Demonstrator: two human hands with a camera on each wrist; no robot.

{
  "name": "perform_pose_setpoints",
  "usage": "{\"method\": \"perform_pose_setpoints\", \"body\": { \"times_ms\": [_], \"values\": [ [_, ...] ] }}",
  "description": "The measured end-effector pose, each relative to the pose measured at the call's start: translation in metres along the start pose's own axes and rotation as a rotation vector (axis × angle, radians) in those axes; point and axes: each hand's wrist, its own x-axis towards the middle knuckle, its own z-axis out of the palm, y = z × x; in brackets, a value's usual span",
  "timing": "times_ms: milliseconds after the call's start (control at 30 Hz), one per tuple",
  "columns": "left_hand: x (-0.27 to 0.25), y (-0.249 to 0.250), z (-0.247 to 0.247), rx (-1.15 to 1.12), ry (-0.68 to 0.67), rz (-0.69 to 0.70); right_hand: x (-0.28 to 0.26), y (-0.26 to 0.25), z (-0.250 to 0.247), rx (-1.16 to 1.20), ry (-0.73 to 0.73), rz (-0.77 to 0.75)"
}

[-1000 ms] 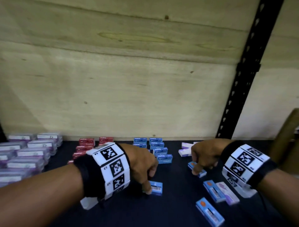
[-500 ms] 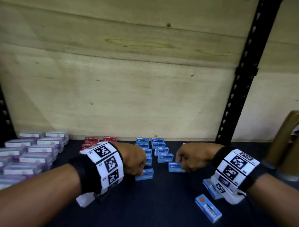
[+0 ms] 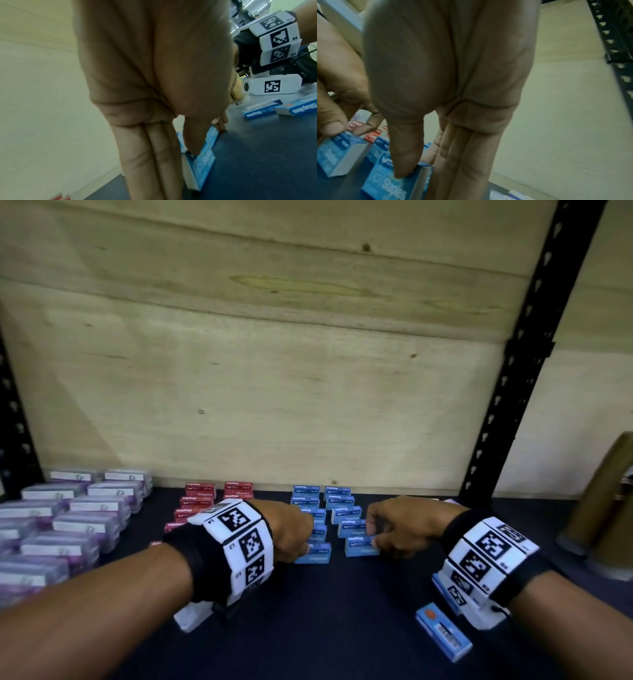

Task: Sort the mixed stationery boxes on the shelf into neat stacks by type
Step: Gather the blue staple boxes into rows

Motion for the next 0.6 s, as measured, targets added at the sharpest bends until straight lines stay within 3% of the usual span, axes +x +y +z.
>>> {"method": "perform_pose_setpoints", "body": {
  "times_ms": [333,500,600],
  "values": [
    [-0.003,0.008,-0.001,-0.027,0.013,-0.014,0.002,0.000,0.003,-0.001,0.018,0.035],
    [-0.010,0.014,-0.001,0.001,0.024,-0.058,-0.014,0.006,-0.002,0.135,-0.087,0.048],
    [-0.018,0.022,-0.005,0.042,0.040,-0.120,-0.032,0.017,-0.011,0.099,-0.082,0.070]
  ]
}}
